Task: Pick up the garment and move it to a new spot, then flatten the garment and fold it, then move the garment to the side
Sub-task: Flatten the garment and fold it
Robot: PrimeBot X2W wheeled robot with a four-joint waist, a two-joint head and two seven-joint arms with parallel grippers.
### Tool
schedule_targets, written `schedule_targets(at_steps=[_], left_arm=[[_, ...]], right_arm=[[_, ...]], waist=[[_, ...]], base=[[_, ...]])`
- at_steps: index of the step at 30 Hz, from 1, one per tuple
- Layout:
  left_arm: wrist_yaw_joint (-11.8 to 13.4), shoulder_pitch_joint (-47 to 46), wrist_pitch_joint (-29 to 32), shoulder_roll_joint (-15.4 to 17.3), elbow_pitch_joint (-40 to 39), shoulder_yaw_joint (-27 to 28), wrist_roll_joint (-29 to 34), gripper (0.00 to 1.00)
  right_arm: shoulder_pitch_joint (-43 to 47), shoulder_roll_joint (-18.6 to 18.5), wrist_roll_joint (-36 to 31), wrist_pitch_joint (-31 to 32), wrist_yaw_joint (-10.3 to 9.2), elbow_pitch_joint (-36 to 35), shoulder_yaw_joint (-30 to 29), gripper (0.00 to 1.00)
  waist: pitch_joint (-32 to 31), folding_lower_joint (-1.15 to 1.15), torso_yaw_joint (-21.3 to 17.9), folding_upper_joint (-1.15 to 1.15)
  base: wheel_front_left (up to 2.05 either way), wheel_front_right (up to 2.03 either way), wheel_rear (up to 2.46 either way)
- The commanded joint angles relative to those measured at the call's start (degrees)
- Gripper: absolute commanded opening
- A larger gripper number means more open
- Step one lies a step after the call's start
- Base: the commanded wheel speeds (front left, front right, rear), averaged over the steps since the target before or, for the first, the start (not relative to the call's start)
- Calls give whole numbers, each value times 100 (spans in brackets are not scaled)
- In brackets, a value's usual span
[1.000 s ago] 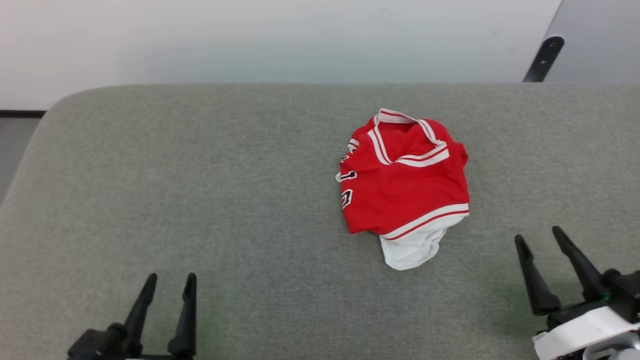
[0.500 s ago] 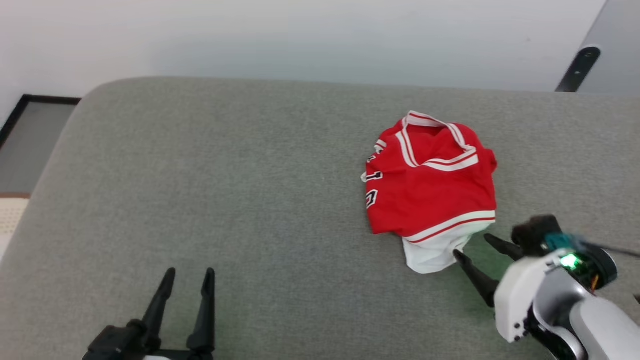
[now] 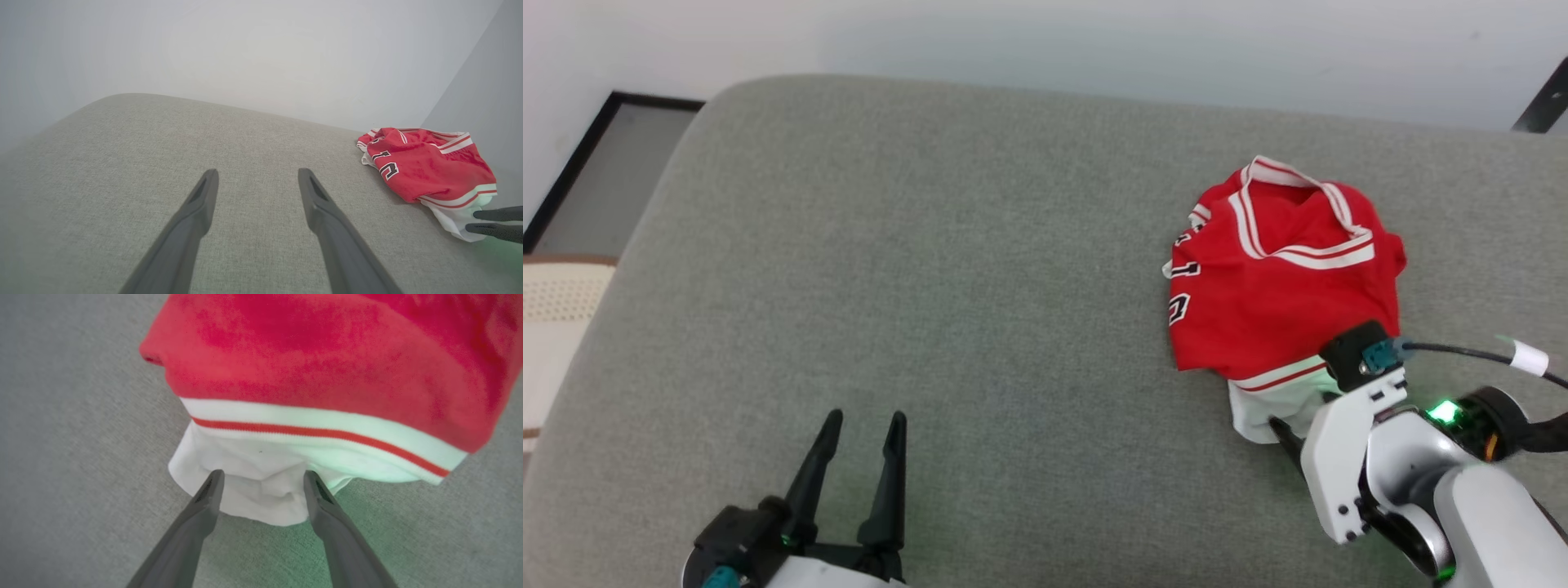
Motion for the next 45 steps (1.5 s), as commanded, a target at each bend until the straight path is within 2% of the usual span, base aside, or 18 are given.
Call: schedule_targets(at_steps=[1, 7, 15, 16, 17, 18, 19, 20, 27, 34, 45], left_arm=[[-13, -86, -6, -13, 0, -9, -29, 100], [-14, -202, -6, -31, 18, -80, -84, 100], [-14, -336, -6, -32, 2, -192, -197, 100], [-14, -351, -6, -33, 0, -209, -210, 100], [-14, -364, -6, -34, 0, -224, -205, 100], [-14, -378, -6, -39, 2, -232, -223, 100], [-14, -396, -6, -48, 3, -246, -244, 100], [-14, -411, -6, -54, 7, -256, -256, 100], [-14, -414, -6, -77, 58, -270, -298, 100], [-14, -393, -6, -21, 16, -274, -281, 100], [-14, -558, -7, 97, -115, -374, -277, 100]], right_arm=[[126, -14, -178, 165, -8, -67, -66, 100], [391, -147, -462, 790, -8, -450, 56, 100], [493, -290, -706, 1037, -8, -770, -45, 100], [488, -315, -744, 1062, -8, -790, -52, 95], [483, -326, -755, 1062, -8, -801, -83, 65], [489, -326, -772, 1067, -8, -809, -121, 43], [492, -348, -834, 1083, -8, -816, -151, 4], [490, -357, -861, 1100, -8, -818, -160, 0], [388, -289, -953, 934, -9, -909, -402, 0], [343, -228, -998, 674, -8, -1183, -883, 0], [-179, -780, -1229, 405, -8, -1233, -1997, 0]], waist=[[126, 0, 80, 0], [240, 0, 120, 0], [409, 0, 236, 0], [430, 0, 255, 0], [451, 0, 274, 0], [467, 0, 288, 0], [488, 0, 306, 0], [501, 0, 319, 0], [494, 0, 308, 0], [378, 0, 84, 0], [484, 0, -260, 0]], base=[[0, 0, 0], [0, 0, 0], [0, 0, 0], [0, 0, 0], [0, 0, 0], [0, 0, 0], [0, 0, 0], [0, 0, 0], [0, 0, 0], [0, 0, 0], [0, 0, 0]])
